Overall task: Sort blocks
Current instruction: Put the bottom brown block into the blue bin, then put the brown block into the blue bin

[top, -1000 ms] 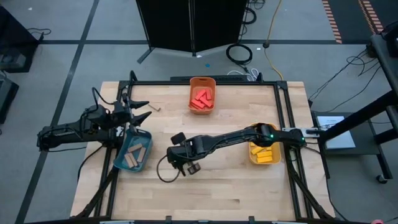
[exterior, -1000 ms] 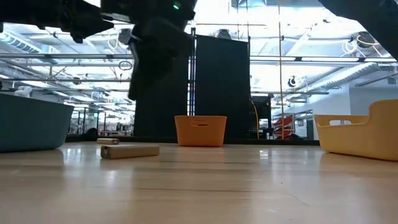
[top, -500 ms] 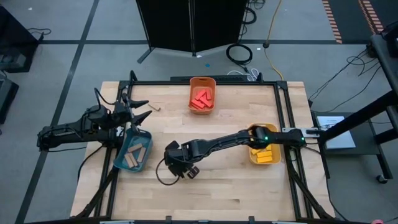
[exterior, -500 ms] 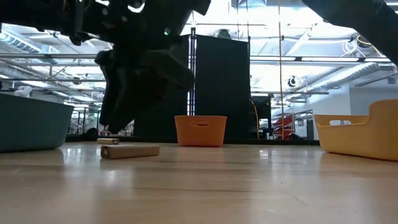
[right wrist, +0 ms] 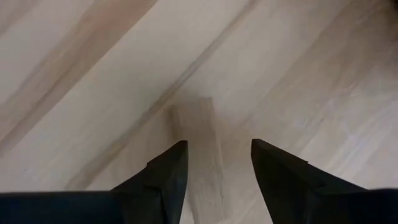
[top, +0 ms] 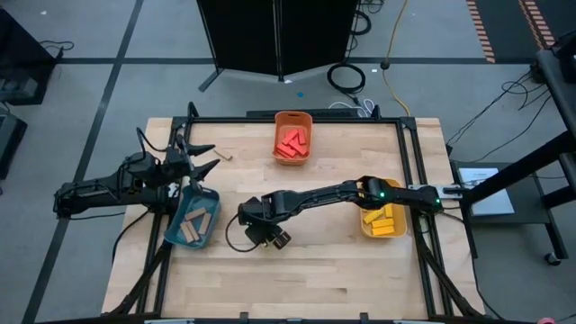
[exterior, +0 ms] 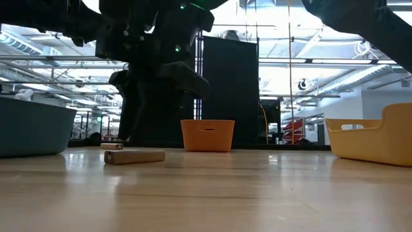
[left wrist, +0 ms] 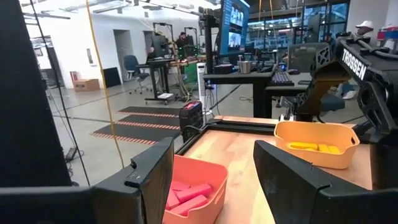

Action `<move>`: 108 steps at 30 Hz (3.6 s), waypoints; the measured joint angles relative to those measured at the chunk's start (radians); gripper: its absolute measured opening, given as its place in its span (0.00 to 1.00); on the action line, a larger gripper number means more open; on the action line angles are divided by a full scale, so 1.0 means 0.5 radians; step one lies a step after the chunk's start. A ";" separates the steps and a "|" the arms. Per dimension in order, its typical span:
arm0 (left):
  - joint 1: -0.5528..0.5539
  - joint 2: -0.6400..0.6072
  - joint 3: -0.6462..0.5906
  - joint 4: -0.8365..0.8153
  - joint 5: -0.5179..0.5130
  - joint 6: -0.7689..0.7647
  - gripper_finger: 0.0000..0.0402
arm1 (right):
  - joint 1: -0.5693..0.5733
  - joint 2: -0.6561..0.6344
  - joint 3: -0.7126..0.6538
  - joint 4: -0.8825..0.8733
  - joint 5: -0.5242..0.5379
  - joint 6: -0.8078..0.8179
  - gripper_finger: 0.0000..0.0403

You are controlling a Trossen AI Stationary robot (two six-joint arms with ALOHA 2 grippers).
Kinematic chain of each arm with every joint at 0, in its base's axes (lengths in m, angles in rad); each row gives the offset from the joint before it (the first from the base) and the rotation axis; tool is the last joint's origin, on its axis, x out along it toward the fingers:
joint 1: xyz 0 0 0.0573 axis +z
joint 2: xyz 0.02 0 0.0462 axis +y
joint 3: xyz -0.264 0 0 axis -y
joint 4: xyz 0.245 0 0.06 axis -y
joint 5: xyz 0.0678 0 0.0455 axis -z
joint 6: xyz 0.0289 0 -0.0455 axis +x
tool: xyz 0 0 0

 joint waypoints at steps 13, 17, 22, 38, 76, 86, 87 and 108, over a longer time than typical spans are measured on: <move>-0.001 0.018 0.002 -0.139 -0.561 0.117 0.55 | -0.018 0.082 0.002 -0.061 -0.087 0.063 0.41; -0.001 0.053 0.002 -0.151 -0.892 0.153 0.55 | -0.018 0.082 0.002 -0.040 -0.078 0.183 0.40; -0.001 0.075 0.002 -0.176 -1.145 0.143 0.55 | -0.012 0.082 0.002 -0.036 -0.086 0.233 0.31; -0.001 0.081 0.002 -0.263 -1.669 0.083 0.55 | -0.004 0.031 0.085 0.215 0.067 0.330 0.24; 0.000 0.081 0.000 -0.264 -1.682 0.046 0.55 | -0.225 0.307 0.091 2.219 0.323 0.997 0.52; 0.000 0.081 -0.001 -0.260 -1.669 0.044 0.55 | -0.390 0.173 0.090 1.926 0.630 1.400 0.50; 0.000 0.081 -0.001 -0.258 -1.665 0.044 0.55 | -0.410 0.174 0.090 1.887 0.652 1.476 0.50; 0.000 0.081 -0.001 -0.104 -1.655 -0.009 0.55 | -0.675 0.520 0.091 2.106 0.765 1.849 0.49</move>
